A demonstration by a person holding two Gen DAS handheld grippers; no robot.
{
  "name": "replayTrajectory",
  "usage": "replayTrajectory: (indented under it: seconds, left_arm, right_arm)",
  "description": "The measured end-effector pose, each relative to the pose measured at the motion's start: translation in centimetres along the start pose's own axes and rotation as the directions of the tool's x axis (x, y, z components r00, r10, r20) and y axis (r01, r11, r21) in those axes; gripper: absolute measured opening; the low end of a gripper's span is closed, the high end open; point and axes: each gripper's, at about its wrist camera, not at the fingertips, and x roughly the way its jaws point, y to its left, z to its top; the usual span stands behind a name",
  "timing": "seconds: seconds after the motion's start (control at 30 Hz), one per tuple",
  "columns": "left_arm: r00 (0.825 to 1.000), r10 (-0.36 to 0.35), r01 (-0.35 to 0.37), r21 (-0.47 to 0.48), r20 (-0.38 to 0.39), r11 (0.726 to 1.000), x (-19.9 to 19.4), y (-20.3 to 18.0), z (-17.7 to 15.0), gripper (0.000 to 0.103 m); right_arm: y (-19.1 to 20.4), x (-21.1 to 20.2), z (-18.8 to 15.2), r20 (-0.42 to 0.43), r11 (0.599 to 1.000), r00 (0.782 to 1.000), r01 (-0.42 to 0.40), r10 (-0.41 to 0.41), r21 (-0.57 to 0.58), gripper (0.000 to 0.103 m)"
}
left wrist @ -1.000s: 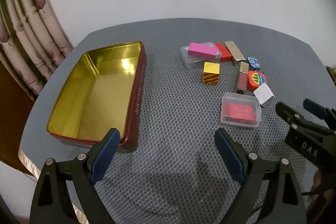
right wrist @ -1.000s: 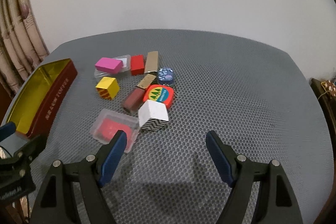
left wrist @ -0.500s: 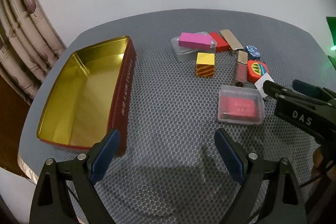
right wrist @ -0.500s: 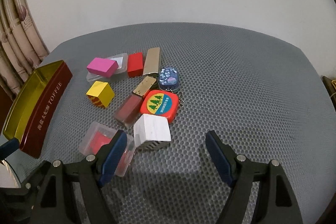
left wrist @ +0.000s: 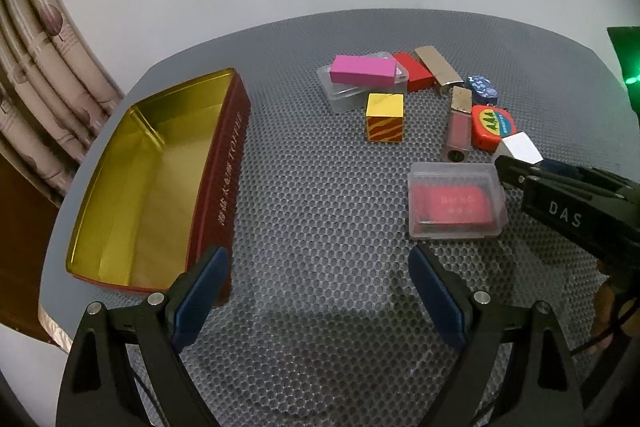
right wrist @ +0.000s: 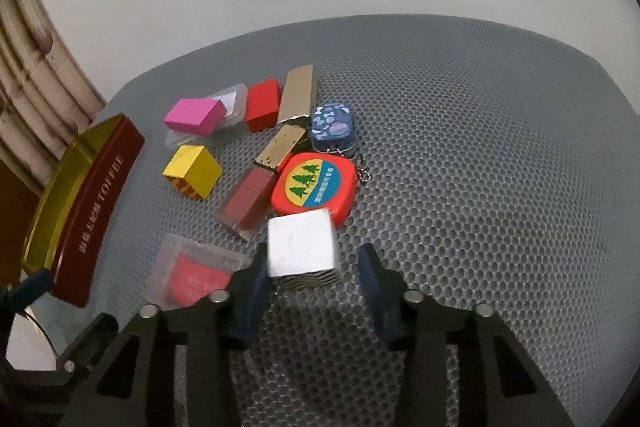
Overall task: Organize rigid objects
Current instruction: 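Grasp the white zigzag cube with the right gripper while the left approaches the clear red box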
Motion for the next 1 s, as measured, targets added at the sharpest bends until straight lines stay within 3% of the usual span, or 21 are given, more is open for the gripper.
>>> replayTrajectory:
  seconds: [0.07,0.2,0.37,0.57,0.67,1.0]
  left_arm:
    - [1.0,-0.005,0.005,-0.001,0.0,1.0,0.0,-0.1,0.1,0.089]
    - [0.999,-0.029,0.029,-0.006,-0.013,1.0,0.2,-0.6,0.3,0.089]
    - [0.997,-0.07,0.07,-0.002,-0.021,0.998,0.2,-1.6,0.8,0.089]
    - [0.985,-0.17,0.169,-0.02,-0.033,0.985,0.2,-2.6,1.7,0.089]
    - [0.969,-0.239,0.237,-0.037,-0.057,0.971,0.7,-2.9,2.2,0.089]
    - [0.963,-0.249,0.251,0.003,-0.1,0.968,2.2,-5.5,3.1,0.089]
  right_arm:
    - [0.3,0.3,0.1,0.01,1.0,1.0,0.01,-0.01,-0.009,0.034]
    - [0.7,0.5,0.0,0.026,0.998,0.999,0.037,-0.036,-0.041,0.034]
    - [0.2,-0.6,-0.7,0.072,0.987,0.988,0.142,-0.136,-0.079,0.033]
    - [-1.4,0.2,-1.1,0.093,0.971,0.97,0.23,-0.223,-0.071,0.03]
    - [-1.6,0.6,-1.2,0.097,0.975,0.973,0.217,-0.211,-0.056,0.03]
    - [-0.4,1.9,-0.7,0.099,0.979,0.976,0.201,-0.196,-0.045,0.03]
